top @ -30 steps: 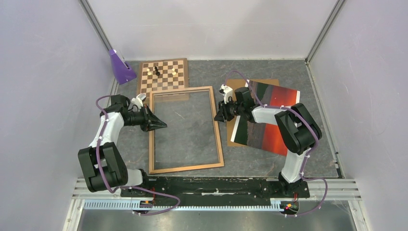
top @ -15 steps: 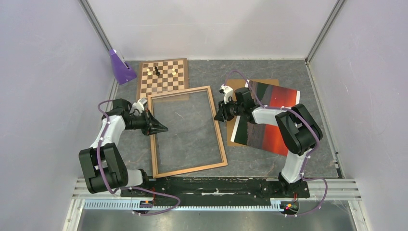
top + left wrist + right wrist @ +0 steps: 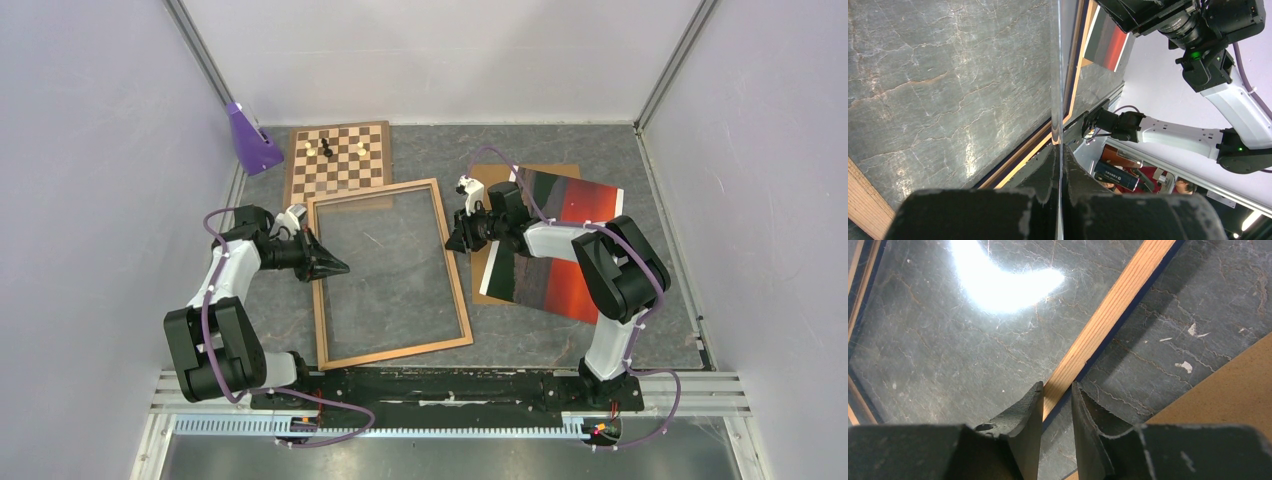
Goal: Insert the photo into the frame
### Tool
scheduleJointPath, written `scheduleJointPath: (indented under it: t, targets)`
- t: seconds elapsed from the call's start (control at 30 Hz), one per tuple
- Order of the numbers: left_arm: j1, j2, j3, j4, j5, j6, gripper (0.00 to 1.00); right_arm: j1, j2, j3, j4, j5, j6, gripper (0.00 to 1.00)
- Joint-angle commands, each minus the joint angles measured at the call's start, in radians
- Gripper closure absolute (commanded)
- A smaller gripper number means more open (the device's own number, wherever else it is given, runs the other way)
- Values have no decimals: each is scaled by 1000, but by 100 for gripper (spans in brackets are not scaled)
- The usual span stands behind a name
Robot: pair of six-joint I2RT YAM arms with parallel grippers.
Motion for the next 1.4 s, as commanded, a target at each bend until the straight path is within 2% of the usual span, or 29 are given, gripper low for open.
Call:
scheduleJointPath:
  t: [0.0, 0.53, 0.93, 1.37]
  targets:
    - [-9, -16, -6, 4, 51, -26, 98, 30, -31, -4, 30, -36, -14, 72]
    - [-8, -16, -2, -1, 84, -35, 98, 30, -28, -6, 31, -35, -17, 72]
    - [17, -21, -4, 35, 139, -106, 98, 31, -33, -8, 28, -32, -22, 72]
    - [17, -23, 22, -27, 88, -26, 98, 31, -33, -7, 27, -32, -22, 72]
